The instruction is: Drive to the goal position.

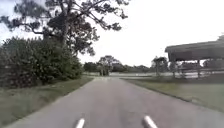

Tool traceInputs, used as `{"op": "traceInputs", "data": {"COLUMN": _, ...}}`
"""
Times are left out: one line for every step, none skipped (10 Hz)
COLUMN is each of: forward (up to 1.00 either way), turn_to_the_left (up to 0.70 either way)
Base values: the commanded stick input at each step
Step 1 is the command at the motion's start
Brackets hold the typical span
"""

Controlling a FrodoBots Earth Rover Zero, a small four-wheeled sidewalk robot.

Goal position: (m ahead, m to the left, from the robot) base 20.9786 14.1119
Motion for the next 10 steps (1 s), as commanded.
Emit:
{"op": "traceInputs", "data": {"forward": 0.69, "turn_to_the_left": 0.03}}
{"op": "traceInputs", "data": {"forward": 0.69, "turn_to_the_left": 0.03}}
{"op": "traceInputs", "data": {"forward": 0.69, "turn_to_the_left": 0.03}}
{"op": "traceInputs", "data": {"forward": 0.69, "turn_to_the_left": 0.03}}
{"op": "traceInputs", "data": {"forward": 0.69, "turn_to_the_left": 0.03}}
{"op": "traceInputs", "data": {"forward": 0.69, "turn_to_the_left": 0.03}}
{"op": "traceInputs", "data": {"forward": 0.69, "turn_to_the_left": 0.03}}
{"op": "traceInputs", "data": {"forward": 0.69, "turn_to_the_left": 0.03}}
{"op": "traceInputs", "data": {"forward": 0.69, "turn_to_the_left": 0.03}}
{"op": "traceInputs", "data": {"forward": 0.69, "turn_to_the_left": 0.03}}
